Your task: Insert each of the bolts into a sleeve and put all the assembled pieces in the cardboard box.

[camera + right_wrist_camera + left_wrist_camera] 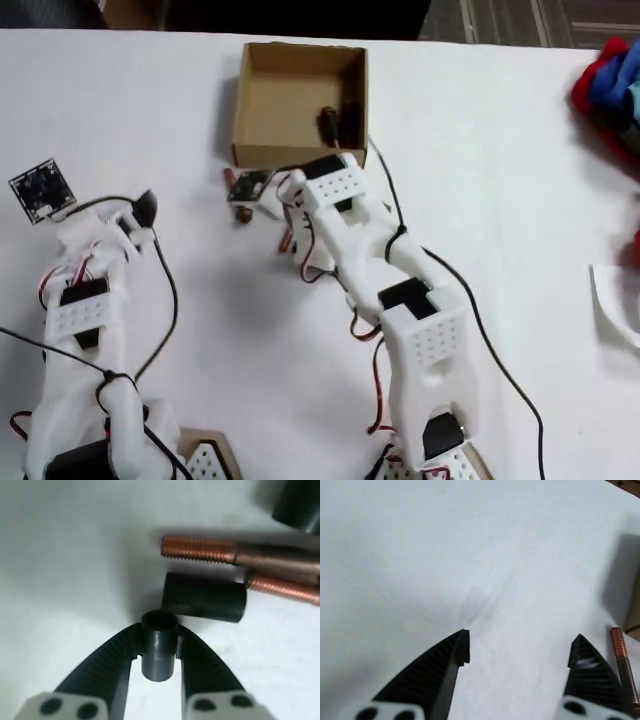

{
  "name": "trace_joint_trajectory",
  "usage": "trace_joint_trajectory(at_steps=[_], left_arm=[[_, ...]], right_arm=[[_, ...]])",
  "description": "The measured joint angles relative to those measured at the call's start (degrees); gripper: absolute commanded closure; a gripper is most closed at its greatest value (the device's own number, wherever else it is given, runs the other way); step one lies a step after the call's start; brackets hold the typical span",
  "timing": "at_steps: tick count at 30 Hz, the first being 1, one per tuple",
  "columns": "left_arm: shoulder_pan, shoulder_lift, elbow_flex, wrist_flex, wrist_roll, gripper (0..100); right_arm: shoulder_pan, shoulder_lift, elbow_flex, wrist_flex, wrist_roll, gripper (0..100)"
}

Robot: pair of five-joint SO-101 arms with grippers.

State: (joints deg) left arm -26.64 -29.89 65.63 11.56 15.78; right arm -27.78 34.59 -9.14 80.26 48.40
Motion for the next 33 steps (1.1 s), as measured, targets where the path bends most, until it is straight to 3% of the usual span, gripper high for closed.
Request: trace_joint_trajectory(at_steps=[5, 12, 19, 24, 29, 33], left_arm=[[0.00, 0.00, 0.00, 0.00, 0.00, 67], [0.26, 0.00, 0.00, 0.00, -1.58, 67], [8.53, 0.09, -0.53, 2.11, -10.99, 67], [8.79, 4.48, -9.14, 12.22, -11.52, 67], [8.97, 18.11, -27.34, 27.78, -11.52, 67], [9.93, 32.18, -46.51, 43.96, -10.20, 67]], right_arm=[[0.09, -0.44, -0.18, 0.00, -2.11, 97.9], [4.04, -12.40, 4.13, -0.79, -20.92, 97.9], [9.49, -34.99, 30.15, -22.51, -24.09, 97.9], [11.69, -44.66, 51.08, -42.11, -25.67, 97.9], [17.67, -47.03, 57.41, -49.49, -34.46, 97.9], [23.12, -47.12, 62.07, -56.79, -36.13, 97.9]])
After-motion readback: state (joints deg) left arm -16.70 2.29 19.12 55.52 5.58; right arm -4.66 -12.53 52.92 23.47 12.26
